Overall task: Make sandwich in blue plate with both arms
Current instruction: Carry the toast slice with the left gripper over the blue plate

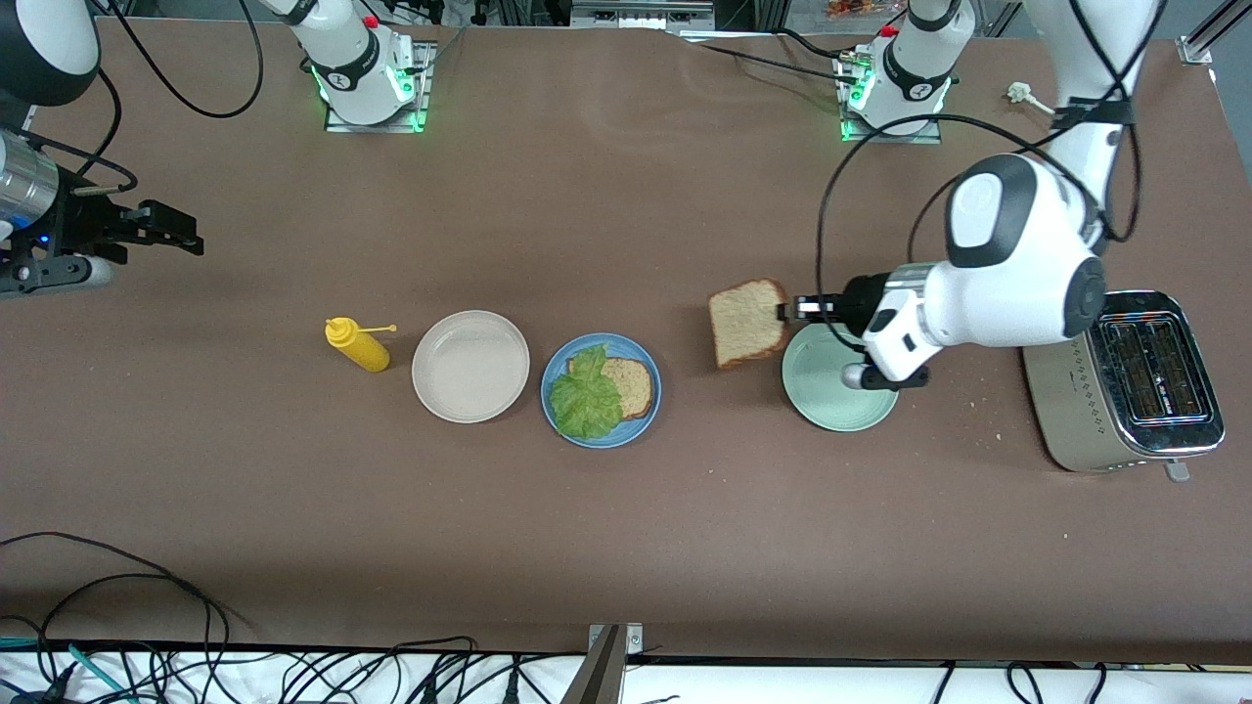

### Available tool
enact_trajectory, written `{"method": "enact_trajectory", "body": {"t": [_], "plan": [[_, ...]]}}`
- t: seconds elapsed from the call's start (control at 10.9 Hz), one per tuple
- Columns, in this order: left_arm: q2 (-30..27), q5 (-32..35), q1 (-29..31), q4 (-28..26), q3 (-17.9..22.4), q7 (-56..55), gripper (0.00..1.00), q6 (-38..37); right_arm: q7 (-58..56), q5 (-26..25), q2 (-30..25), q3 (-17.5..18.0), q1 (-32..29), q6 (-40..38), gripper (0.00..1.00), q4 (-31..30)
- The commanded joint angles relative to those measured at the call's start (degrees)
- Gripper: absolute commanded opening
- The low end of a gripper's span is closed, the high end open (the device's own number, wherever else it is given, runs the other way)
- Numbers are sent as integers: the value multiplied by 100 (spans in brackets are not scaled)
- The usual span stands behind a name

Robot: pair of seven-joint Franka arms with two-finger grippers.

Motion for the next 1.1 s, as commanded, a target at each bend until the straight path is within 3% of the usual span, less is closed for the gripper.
{"method": "enact_trajectory", "body": {"t": [0.0, 0.18, 0.27, 0.55, 0.73, 1.01], "plan": [[458, -1277, -843, 262, 472, -354, 0, 314, 1469, -130, -78, 466, -292, -261, 100, 203], [1002, -2219, -1223, 638, 589, -496, 0, 524, 1428, -391, -43, 651, -486, -173, 100, 412], [1231, -2318, -1434, 832, 597, -505, 0, 796, 1419, -341, -60, 634, -514, -303, 100, 483], [1846, -2319, -1857, 1526, 615, -794, 0, 1228, 1349, -68, -17, 634, -733, -331, 100, 581], [2110, -2319, -1910, 1677, 615, -708, 0, 1675, 1164, -77, -8, 625, -725, -331, 100, 590], [2498, -2275, -1981, 2073, 685, -680, 0, 1730, 1225, -77, -17, 634, -716, -331, 100, 607]]}}
